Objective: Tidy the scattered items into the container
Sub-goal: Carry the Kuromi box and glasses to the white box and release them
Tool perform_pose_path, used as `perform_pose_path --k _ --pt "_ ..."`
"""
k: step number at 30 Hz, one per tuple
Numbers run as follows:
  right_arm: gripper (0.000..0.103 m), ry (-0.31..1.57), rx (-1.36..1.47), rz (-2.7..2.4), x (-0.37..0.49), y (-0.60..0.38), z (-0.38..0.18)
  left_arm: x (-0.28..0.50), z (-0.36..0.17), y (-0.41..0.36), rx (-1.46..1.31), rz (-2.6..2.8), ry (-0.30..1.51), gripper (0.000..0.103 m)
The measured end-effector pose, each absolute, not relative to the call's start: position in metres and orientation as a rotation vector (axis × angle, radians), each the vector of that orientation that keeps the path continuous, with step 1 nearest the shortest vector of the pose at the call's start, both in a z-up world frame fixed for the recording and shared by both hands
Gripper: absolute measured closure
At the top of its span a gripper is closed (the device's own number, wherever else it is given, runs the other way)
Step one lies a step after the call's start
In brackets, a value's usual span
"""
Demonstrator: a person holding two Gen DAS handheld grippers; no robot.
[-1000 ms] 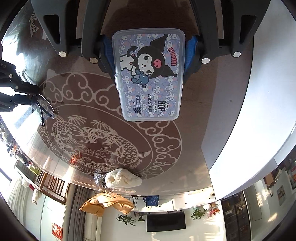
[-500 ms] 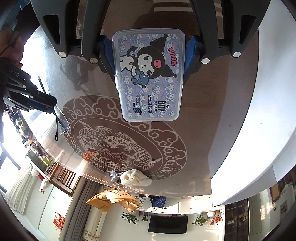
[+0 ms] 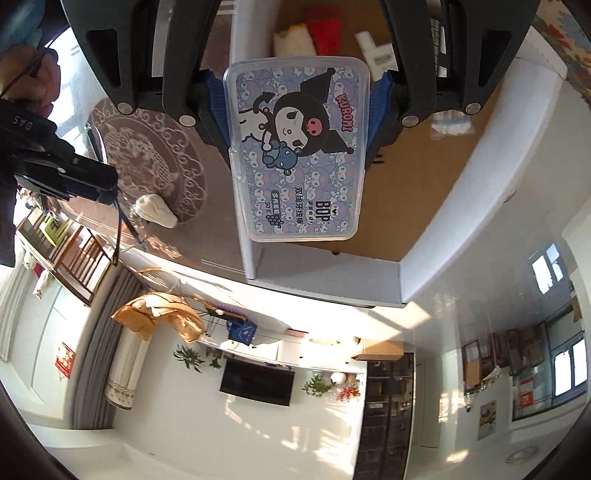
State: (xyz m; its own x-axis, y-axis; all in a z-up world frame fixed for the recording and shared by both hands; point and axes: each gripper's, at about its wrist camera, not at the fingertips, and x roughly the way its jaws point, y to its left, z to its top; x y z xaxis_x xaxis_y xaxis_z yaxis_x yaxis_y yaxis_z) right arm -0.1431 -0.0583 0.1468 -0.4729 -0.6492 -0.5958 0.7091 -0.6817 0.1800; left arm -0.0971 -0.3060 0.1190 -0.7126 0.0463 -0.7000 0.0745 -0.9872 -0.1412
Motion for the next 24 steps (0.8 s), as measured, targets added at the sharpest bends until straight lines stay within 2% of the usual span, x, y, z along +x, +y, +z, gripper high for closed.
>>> perform_pose_path --k 4,9,12,13,14,15,19,24 --pt "0.076 0.152 0.881 -2.099 -0.188 -0.149 0.142 -0.142 0.095 -0.360 1.257 -2.746 0.275 0.043" --pt "0.076 0.291 1.044 -2.062 -0.228 -0.227 0.084 -0.181 0.051 -0.391 1.437 -2.617 0.312 0.043" --pt "0.071 0.318 1.116 -2.028 -0.238 -0.248 0.055 -0.192 0.032 -0.399 1.516 -2.520 0.310 0.041" --pt "0.061 0.318 1.141 -2.010 -0.240 -0.253 0.048 -0.194 0.026 -0.401 1.537 -2.489 0.323 0.035" --pt "0.053 0.307 1.157 -1.989 -0.241 -0.256 0.044 -0.195 0.021 -0.404 1.546 -2.457 0.335 0.022" --pt "0.040 0.298 1.160 -1.978 -0.241 -0.256 0.042 -0.194 0.018 -0.406 1.540 -2.429 0.345 0.018" --pt "0.040 0.251 1.098 -2.012 -0.238 -0.234 0.054 -0.183 0.020 -0.405 1.476 -2.416 0.392 0.017" --pt "0.039 0.117 0.935 -2.131 -0.213 -0.149 0.085 -0.160 0.066 -0.350 1.350 -2.585 0.332 0.017"
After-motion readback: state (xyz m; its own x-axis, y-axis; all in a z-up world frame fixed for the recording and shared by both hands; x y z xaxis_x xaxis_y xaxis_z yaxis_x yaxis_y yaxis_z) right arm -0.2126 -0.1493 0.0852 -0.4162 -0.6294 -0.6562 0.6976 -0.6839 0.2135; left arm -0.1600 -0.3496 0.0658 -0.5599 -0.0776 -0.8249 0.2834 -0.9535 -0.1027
